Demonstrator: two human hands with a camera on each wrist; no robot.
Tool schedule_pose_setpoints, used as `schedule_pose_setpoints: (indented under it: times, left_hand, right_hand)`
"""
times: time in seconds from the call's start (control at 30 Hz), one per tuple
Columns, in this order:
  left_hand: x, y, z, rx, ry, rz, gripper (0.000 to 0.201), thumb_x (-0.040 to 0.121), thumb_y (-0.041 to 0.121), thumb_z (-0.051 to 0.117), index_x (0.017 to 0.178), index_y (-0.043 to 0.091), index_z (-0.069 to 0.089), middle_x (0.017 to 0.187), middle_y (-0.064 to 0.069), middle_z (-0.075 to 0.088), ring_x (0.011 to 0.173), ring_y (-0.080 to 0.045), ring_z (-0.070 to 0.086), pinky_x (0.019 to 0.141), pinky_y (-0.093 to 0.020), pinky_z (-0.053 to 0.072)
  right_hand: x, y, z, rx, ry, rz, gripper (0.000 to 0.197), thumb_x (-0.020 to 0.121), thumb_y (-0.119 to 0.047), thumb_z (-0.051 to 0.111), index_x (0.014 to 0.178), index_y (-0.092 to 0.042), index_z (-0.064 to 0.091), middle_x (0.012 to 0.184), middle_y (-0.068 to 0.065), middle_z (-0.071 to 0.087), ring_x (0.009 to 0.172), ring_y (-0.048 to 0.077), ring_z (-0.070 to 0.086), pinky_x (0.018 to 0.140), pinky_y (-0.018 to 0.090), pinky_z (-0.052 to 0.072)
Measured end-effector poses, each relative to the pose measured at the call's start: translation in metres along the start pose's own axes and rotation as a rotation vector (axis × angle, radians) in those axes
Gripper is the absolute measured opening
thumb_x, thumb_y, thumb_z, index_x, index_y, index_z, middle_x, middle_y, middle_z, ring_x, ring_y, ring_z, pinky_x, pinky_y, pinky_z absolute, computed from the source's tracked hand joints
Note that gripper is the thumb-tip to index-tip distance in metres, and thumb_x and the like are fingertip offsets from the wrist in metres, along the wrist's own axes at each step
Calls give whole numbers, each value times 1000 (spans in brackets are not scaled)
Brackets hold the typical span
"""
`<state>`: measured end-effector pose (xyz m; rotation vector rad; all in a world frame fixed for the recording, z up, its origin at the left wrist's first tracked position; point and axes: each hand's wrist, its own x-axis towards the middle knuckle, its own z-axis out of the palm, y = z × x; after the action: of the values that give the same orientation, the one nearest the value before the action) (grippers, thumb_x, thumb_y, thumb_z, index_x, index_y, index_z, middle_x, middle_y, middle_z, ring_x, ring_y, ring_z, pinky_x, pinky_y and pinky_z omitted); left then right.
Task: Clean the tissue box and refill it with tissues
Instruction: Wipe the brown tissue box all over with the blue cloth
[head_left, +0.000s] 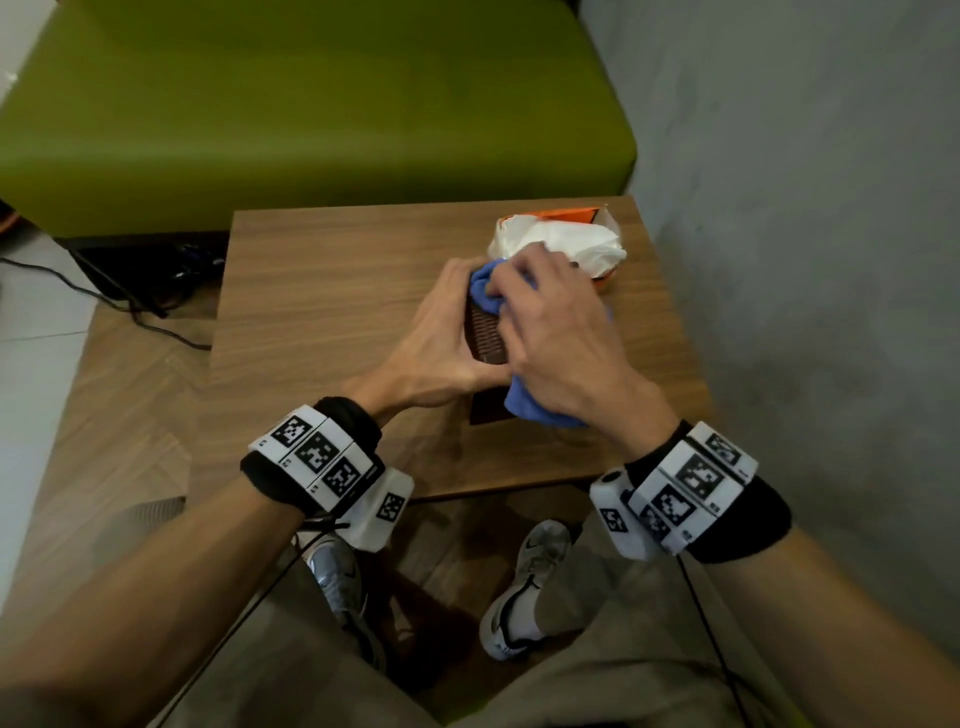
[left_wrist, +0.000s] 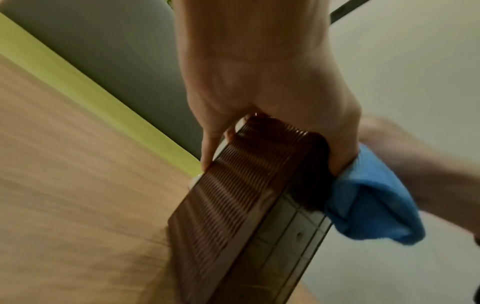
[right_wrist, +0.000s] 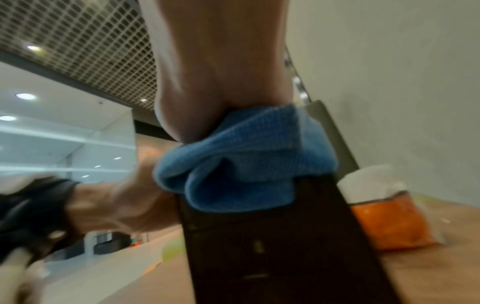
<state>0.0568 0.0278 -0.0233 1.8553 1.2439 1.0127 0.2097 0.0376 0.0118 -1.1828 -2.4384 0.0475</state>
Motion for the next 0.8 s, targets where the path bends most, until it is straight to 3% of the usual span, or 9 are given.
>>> schedule_pose_setpoints:
  times: [0.13,0.23,0.33,0.4,0.5,0.6,0.67,0.8]
  left_hand:
    - [-3,-3,1,-14,3,-28,83,63,38,80,132,10,43,126,-8,50,114,-18,54,95,-44,48]
    - [-6,-4,2,-9,22,-69,103,59,45,84,143,16,31,132,1,47,119,-15,52,99,-43,49]
    - [-6,1,4,-14,21,-101,120,58,46,84,151,17,15,128,18,41,118,-9,50,103,-29,45]
    - [-6,0,6,-24,11,-94,120,60,37,83,153,14,10,133,16,42,120,-4,48,104,-21,41]
    - [-10,-3,4,-29,25,-93,118,61,36,81,152,14,10,135,4,49,123,-9,52,107,-29,42]
    - [-12,-4,4,-27,39,-98,121,57,46,85,151,18,14,133,3,44,122,-14,52,105,-40,45]
    - [-9,-2,7,-11,39,-92,120,56,48,84,151,18,17,131,3,41,119,-15,51,103,-41,47]
    - [-4,1,13,-38,35,-51,111,60,45,76,150,10,20,141,13,36,127,3,42,108,-23,39]
  right_hand:
    - [2,-5,-3,38,-101,-71,16,88,-16,52,104,-14,54,109,5,53,96,18,46,82,32,35]
    - [-1,21,-12,44,-47,63,14,87,-20,43,98,-16,53,104,5,53,94,22,45,80,41,40]
    - [-1,14,-10,-50,-27,93,21,85,-22,41,100,-14,52,104,6,54,93,25,46,78,45,42]
    - [-1,-6,-3,-90,-72,7,21,86,-22,45,104,-14,52,108,6,54,95,25,47,79,41,41]
    - [0,-12,-3,-30,-134,-60,17,89,-23,44,102,-16,52,111,4,53,96,21,45,80,36,37]
    - [-2,20,-12,12,-82,69,23,86,-26,34,100,-17,51,107,6,52,94,23,45,80,41,41]
    - [-4,30,-14,1,-21,152,25,85,-25,34,99,-14,52,105,8,53,92,26,47,77,44,41]
    - [-3,-6,-1,-123,-64,-2,22,84,-21,49,103,-13,53,109,8,56,97,27,49,79,41,39]
